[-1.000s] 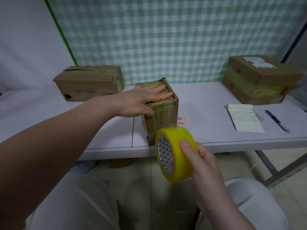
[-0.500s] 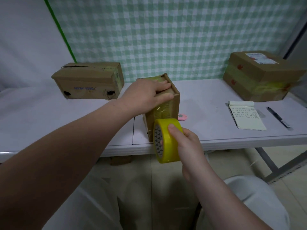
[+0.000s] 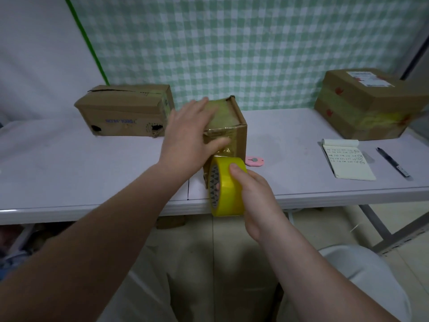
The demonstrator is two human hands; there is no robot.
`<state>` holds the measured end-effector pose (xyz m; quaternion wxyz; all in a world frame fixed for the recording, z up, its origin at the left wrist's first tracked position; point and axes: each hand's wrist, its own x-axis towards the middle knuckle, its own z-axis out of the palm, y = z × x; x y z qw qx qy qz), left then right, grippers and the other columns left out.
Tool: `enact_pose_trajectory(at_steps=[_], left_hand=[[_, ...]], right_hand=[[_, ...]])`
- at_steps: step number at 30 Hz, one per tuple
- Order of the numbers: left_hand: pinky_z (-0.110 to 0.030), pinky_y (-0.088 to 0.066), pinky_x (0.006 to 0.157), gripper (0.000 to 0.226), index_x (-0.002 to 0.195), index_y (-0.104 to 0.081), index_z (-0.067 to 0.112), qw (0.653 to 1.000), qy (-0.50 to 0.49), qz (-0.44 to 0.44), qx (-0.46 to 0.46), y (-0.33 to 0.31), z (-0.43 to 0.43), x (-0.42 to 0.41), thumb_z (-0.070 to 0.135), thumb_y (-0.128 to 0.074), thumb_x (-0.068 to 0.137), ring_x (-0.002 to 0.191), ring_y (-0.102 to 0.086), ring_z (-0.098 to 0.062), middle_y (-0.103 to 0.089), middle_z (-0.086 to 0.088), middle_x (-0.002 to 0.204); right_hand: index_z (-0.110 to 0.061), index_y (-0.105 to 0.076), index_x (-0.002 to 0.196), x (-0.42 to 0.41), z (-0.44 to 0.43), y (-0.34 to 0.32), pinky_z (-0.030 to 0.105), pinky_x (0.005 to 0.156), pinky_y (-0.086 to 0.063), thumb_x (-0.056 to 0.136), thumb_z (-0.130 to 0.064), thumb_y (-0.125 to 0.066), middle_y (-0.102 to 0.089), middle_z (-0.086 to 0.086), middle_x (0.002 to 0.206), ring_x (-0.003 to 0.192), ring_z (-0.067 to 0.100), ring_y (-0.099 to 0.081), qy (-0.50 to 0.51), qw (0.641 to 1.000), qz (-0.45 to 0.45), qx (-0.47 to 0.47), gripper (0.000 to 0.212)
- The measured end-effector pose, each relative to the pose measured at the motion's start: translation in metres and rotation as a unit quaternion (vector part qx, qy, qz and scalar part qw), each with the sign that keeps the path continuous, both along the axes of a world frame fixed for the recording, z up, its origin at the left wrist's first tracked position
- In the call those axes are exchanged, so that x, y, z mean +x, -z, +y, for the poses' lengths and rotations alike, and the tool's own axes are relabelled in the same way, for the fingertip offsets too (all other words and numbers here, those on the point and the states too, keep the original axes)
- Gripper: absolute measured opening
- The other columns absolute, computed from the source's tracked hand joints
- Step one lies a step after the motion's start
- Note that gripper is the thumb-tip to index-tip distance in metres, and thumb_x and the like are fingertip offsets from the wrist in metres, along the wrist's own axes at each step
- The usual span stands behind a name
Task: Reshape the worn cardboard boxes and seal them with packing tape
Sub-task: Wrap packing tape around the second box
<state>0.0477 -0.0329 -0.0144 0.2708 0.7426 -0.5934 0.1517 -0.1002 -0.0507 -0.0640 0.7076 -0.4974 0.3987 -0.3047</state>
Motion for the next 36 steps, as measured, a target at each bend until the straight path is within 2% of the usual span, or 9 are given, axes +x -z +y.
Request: enact_pose_trajectory(at_steps=[2,5,7,10,17,20,22,26,36], left_hand=[[-0.02,-0.028,0.09,0.038,0.115,-0.06,0.013,0.984,-0.045,0.082,-0.149,0.015,0.018,-0.009,0.035,-0.066,0.084,0.111,-0.048,-0.022,-0.056,-0.005,0.115],[-0.024,-0.042,0.073,0.023,0.094,-0.056,0.015,0.938,-0.08,0.324,-0.091,0.034,0.031,-0.024,0.036,-0.061,0.088,0.083,-0.056,-0.016,-0.059,-0.002,0.086],[-0.034,-0.053,0.076,0.033,0.099,-0.055,0.017,0.834,-0.058,0.549,0.009,0.038,0.031,-0.031,0.048,-0.059,0.088,0.081,-0.064,-0.02,-0.064,-0.006,0.091],[-0.037,-0.055,0.072,0.044,0.118,-0.05,0.014,0.735,-0.028,0.677,0.029,0.034,0.028,-0.036,0.041,-0.064,0.087,0.078,-0.066,-0.017,-0.064,-0.007,0.1],[-0.039,-0.057,0.079,0.037,0.123,-0.052,0.015,0.675,-0.007,0.737,-0.014,0.032,0.023,-0.042,0.015,-0.064,0.089,0.082,-0.07,-0.016,-0.068,-0.005,0.103],[-0.042,-0.056,0.082,0.034,0.121,-0.054,0.017,0.677,-0.012,0.735,-0.01,0.031,0.022,-0.039,0.015,-0.063,0.089,0.085,-0.069,-0.019,-0.069,-0.006,0.101],[-0.04,-0.056,0.079,0.03,0.118,-0.056,0.018,0.682,-0.006,0.731,-0.004,0.03,0.022,-0.037,0.016,-0.062,0.089,0.085,-0.069,-0.019,-0.068,-0.005,0.1],[-0.035,-0.055,0.068,0.009,0.095,-0.061,0.02,0.676,0.029,0.736,0.016,0.027,0.022,-0.037,0.014,-0.056,0.092,0.075,-0.066,-0.02,-0.066,-0.006,0.086],[-0.026,-0.053,0.049,0.007,0.086,-0.059,0.014,0.659,-0.003,0.751,0.043,0.023,0.025,-0.041,0.015,-0.057,0.092,0.048,-0.062,-0.014,-0.062,-0.005,0.063]], right_hand=[[-0.018,-0.065,0.098,0.003,0.001,0.003,0.048,0.098,-0.048,0.093,-0.041,-0.055,-0.07,0.009,0.106,0.102,0.027,-0.065,-0.004,1.0,-0.008,0.012,0.025],[-0.021,-0.065,0.101,0.01,0.005,0.006,0.051,0.101,-0.045,0.084,-0.051,-0.054,-0.068,0.004,0.11,0.106,0.023,-0.062,-0.003,1.0,-0.01,0.01,0.036],[-0.024,-0.065,0.1,0.014,0.008,0.007,0.051,0.098,-0.047,0.082,-0.053,-0.053,-0.069,0.004,0.107,0.103,0.023,-0.064,-0.005,1.0,-0.008,-0.007,0.036],[-0.025,-0.064,0.097,0.012,0.006,0.006,0.045,0.092,-0.051,0.091,-0.052,-0.049,-0.068,0.004,0.104,0.101,0.021,-0.064,-0.026,0.997,0.047,-0.057,0.031],[-0.016,-0.06,0.068,0.003,-0.028,-0.007,0.027,0.064,-0.039,0.093,-0.048,-0.047,-0.064,0.005,0.079,0.082,0.021,-0.058,0.103,0.922,0.227,-0.297,0.043],[-0.022,-0.061,0.099,0.008,-0.05,-0.014,0.013,0.08,-0.031,0.08,-0.048,-0.066,-0.058,0.002,0.111,0.109,0.02,-0.049,0.147,0.861,0.194,-0.447,0.033],[-0.029,-0.053,0.129,0.018,-0.062,-0.024,0.004,0.093,-0.018,0.076,-0.046,-0.073,-0.044,0.004,0.136,0.126,0.022,-0.035,0.066,0.831,0.203,-0.514,0.059],[-0.035,-0.047,0.139,0.036,-0.083,-0.037,0.025,0.105,-0.021,0.075,-0.044,-0.076,-0.032,-0.001,0.152,0.136,0.023,-0.025,-0.059,0.771,0.245,-0.585,0.071],[-0.031,-0.057,0.132,0.043,-0.098,-0.026,0.02,0.095,-0.022,0.075,-0.049,-0.073,-0.048,-0.004,0.142,0.127,0.023,-0.038,-0.047,0.752,0.219,-0.62,0.062]])
